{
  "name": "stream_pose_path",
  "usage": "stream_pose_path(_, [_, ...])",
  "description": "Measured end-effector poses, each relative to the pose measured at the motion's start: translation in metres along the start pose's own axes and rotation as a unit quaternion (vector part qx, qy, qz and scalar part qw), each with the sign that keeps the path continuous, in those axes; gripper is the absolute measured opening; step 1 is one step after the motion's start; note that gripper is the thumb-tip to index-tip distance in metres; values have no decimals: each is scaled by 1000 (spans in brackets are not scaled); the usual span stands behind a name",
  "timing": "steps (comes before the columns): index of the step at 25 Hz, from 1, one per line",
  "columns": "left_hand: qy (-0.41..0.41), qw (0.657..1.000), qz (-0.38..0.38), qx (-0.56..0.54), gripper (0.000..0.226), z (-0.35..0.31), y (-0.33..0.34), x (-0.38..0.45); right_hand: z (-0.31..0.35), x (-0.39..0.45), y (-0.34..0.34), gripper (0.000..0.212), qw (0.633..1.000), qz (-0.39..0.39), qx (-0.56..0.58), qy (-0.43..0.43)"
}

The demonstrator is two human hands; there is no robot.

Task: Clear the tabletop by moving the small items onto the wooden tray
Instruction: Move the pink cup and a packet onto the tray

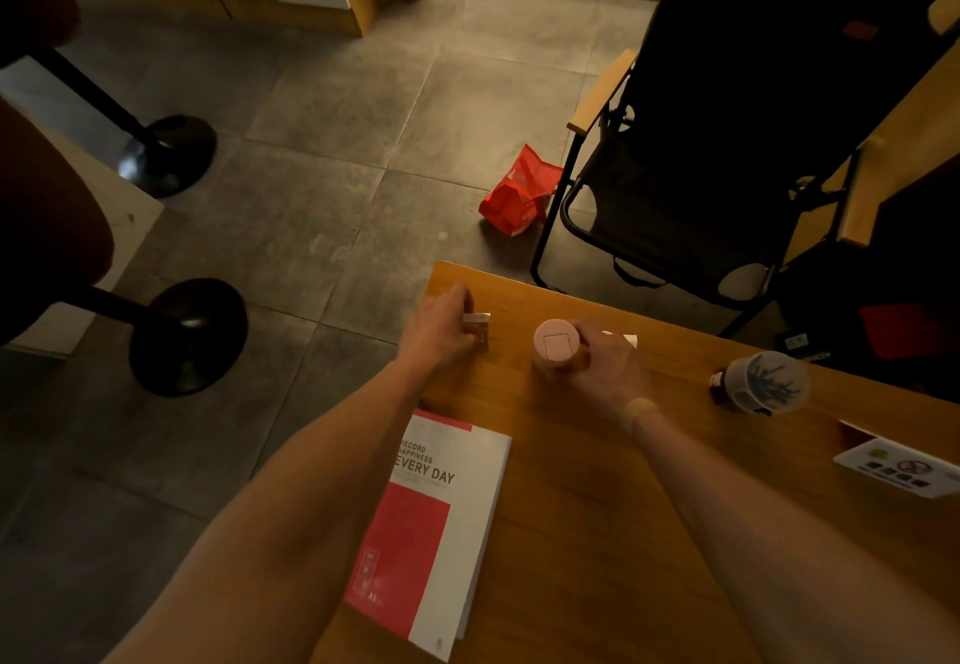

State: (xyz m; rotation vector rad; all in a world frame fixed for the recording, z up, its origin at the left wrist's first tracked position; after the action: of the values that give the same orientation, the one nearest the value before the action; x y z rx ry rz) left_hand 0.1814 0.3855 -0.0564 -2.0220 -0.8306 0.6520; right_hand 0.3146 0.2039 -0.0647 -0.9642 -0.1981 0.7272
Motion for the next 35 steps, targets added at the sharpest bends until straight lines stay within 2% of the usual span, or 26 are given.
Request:
stream_pose_path(5, [-136, 979, 26, -147, 20, -6, -6, -30, 5, -25, -18, 57, 998, 9, 35, 51])
stream_pose_path(10, [-252, 915, 35, -314, 21, -29, -19, -75, 5, -60, -49, 64, 992, 19, 71, 103])
stream_pose_path(14, [-300, 885, 28, -356, 21, -45, -28, -105, -2, -88, -77, 71, 984, 9, 113, 140])
stream_pose_path(18, [-278, 884, 40, -373, 28, -71, -33, -134, -9, -127, -109, 64, 970, -25, 168, 174])
stream_pose_path(22, [-260, 874, 66, -405, 20, -90, -30, -163, -21, -170, -138, 61, 960, -65, 197, 187])
stream_pose_path(29, [-184, 893, 145, -385, 20, -135, -20, -202, -47, -237, -185, 65, 952, -112, 185, 215])
stream_pose_path(35, [-129, 914, 201, -327, 16, -182, -4, -228, -79, -277, -224, 58, 949, -142, 176, 220])
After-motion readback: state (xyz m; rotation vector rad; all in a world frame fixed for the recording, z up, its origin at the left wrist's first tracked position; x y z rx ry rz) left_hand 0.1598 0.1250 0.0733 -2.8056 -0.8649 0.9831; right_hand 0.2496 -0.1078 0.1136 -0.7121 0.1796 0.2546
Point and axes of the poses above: each hand's wrist, its own x-axis towards the middle knuckle, its own y-axis out of the palm, z = x × y, the point moved 7 cm from there along x, towards the middle knuckle, and after that the axes turned 14 degrees about -z, right-handed, at the moved point
